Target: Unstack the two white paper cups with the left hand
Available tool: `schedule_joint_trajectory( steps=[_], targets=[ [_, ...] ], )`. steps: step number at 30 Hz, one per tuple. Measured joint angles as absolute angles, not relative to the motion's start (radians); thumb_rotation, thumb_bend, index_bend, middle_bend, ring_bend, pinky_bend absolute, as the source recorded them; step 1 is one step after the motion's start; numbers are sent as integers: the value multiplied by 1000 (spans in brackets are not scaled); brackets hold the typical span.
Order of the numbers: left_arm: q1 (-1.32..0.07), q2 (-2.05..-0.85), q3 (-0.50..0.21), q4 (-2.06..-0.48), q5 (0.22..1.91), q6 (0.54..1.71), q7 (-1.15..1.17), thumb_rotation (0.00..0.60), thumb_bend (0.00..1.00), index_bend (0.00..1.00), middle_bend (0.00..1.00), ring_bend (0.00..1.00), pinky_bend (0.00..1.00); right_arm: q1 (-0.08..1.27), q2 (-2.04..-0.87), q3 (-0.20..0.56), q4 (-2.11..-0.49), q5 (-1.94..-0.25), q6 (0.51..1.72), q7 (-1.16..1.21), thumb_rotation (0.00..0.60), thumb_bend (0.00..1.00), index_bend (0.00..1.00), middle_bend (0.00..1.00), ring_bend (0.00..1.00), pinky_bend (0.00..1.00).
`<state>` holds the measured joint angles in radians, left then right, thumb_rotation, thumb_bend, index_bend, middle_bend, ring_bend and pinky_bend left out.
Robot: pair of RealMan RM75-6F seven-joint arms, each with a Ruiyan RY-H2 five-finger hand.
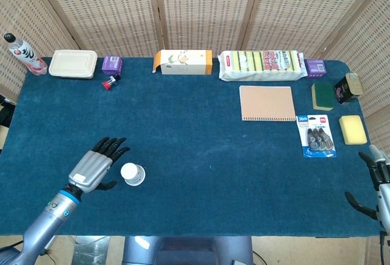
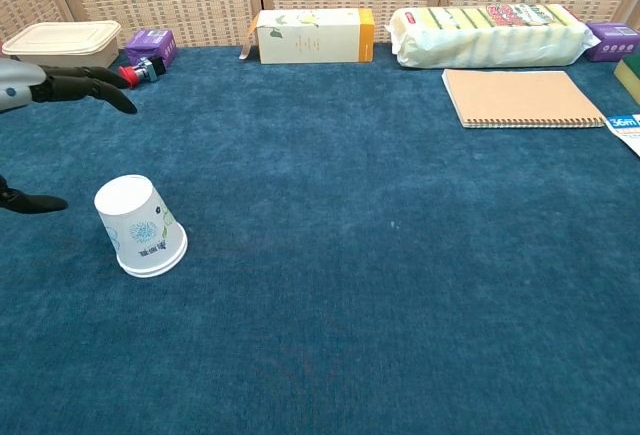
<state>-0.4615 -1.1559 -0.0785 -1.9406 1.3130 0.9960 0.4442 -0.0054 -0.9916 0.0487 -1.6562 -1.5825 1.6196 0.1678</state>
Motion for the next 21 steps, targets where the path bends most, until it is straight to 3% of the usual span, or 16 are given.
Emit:
schedule_joint_trajectory(
  steps=[10,21],
  targets=[
    [-535,-1241,-85,-1976,1121,999,641,600,205,219,0,0,17,-9,-982,53,-1653,-1582,1627,203,600,282,79,0,0,0],
    [-575,-1276,-66,-1979,1027,1044,696,600,204,268,0,0,17,-10,-977,56,-1655,-1580,1625,214,600,281,79,0,0,0]
  ],
)
